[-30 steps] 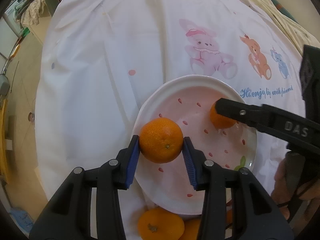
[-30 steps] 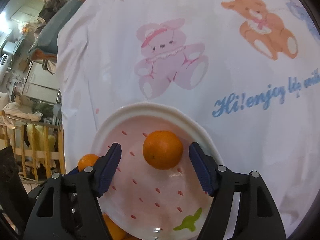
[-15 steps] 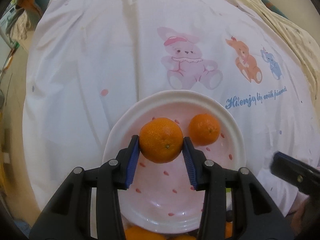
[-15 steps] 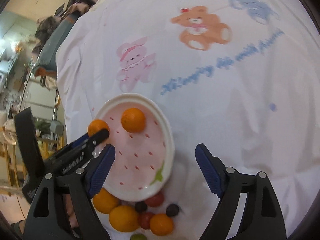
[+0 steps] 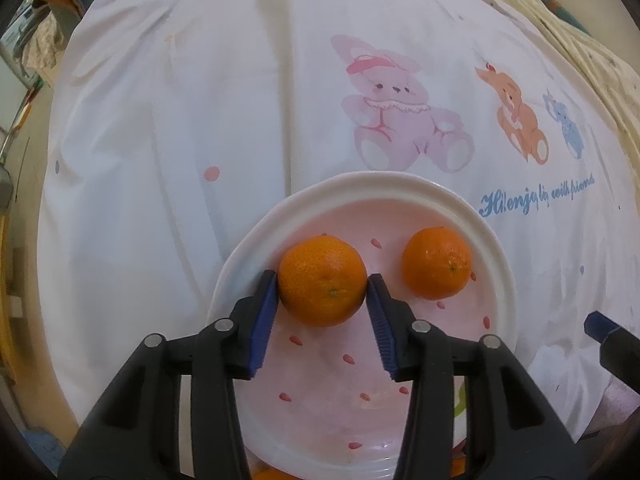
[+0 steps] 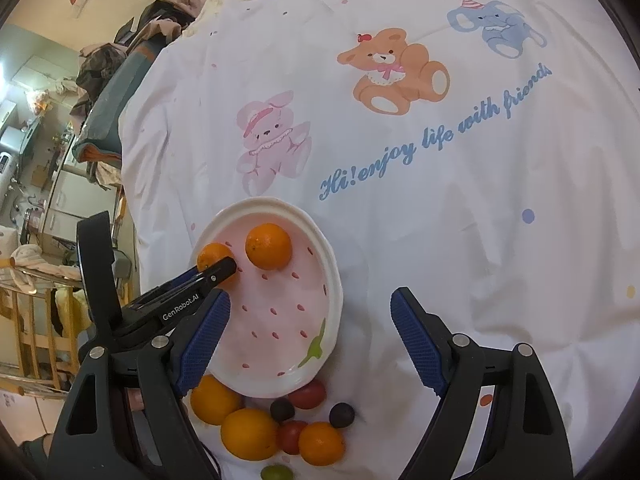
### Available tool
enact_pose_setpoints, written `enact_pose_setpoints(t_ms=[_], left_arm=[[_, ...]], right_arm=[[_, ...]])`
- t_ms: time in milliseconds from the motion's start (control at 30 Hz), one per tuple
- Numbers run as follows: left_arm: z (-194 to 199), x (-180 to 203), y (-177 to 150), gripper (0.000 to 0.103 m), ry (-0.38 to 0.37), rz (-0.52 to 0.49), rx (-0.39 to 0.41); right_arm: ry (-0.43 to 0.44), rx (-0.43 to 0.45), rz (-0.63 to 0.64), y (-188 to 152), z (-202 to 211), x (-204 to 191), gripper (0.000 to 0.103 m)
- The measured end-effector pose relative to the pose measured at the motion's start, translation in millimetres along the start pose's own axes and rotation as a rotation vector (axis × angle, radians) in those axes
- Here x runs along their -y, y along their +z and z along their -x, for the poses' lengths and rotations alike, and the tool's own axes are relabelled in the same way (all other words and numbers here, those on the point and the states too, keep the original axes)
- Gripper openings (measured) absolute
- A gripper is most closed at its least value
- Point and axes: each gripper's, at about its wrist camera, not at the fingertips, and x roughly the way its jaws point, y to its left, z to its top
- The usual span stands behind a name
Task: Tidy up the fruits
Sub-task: 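Lower both mandarins onto the pink plate and open both tools, then withdraw both tools from the plate toward the remaining fruit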
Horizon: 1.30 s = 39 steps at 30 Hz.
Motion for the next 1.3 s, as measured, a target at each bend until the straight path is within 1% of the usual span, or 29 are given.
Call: enact_pose_setpoints(t_ms=[33,67,100,133,167,267,367,467,533,667,733,867,933,1033,1100,1200,1267,1300], left_arm=[[0.8,2.6,0.5,0.064,-0.011,-0.005,0.004],[3.4,5.4,0.6,0.071,-0.017,-0.012,0.017],[6.2,7.6,0.1,0.082,-0.008,-0.02,0.032],[10.1,9.2,-1.0,0.087,0.003,-0.029,0.052],[13.0,10.5,-2.0,0.087,0.005,-0.036,0.066],[17.2,10.5,-1.6,0.087,0.01,-0.028,0.074],[28.2,7.5,-1.9,0.087,0.041,0.007,0.106],[40.7,7.4,-5.5,0.087,0.054,0.005,0.139],[49.3,5.3,-7.9,0.087,0.041,0.012,0.149],[74.3,-1.7,-15.7,0.087,-0.019,0.049,0.188],[85.7,-2.1,-18.3,0.087,-0.035,0.051,0.202],[103.4,-0.2,-30.9,0.087,0.017,0.056,0.209],[114.6,-1.7,-41.2,0.087,0.0,0.076,0.238],[124.4,-0.8,-51.5,0.087,-0.02,0.084,0.233],[130.0,0.2,-59.8,0.087,-0.004,0.08,0.231],[138.7,0.6,-76.4,0.087,0.053,0.088,0.252],[143.2,0.8,-86.6,0.087,0.063,0.084,0.268],[144.4,0.9,-91.9,0.087,0.056,0.078,0.265]], right_arm=[[-0.001,-0.001,0.003,0.2,-0.7,-0.7,0.085],[0.0,0.0,0.004,0.2,-0.7,-1.5,0.085],[0.001,0.002,0.006,0.4,-0.4,-2.3,0.085],[0.001,0.003,0.009,0.4,-0.2,-2.9,0.085],[-0.001,0.006,0.015,0.7,0.1,-4.0,0.085],[-0.005,0.01,0.025,0.7,0.6,-5.4,0.085],[0.006,0.023,0.017,2.1,4.7,-4.8,0.085],[0.001,0.043,0.031,1.9,11.1,-7.4,0.085],[0.003,0.054,0.039,1.8,15.8,-9.8,0.085],[0.0,0.092,0.059,-2.3,27.7,-13.6,0.085],[-0.011,0.12,0.074,-8.3,35.4,-14.3,0.085],[0.004,0.165,0.103,-20.2,48.0,-13.9,0.085],[-0.012,0.195,0.115,-29.7,54.3,-12.9,0.085],[-0.037,0.227,0.116,-42.4,59.7,-9.8,0.085],[-0.038,0.238,0.115,-50.4,61.5,-8.0,0.085],[-0.035,0.227,0.107,-63.2,61.9,-5.8,0.085],[-0.044,0.225,0.103,-71.5,62.6,-4.1,0.085],[-0.048,0.223,0.101,-75.4,62.8,-3.2,0.085]])
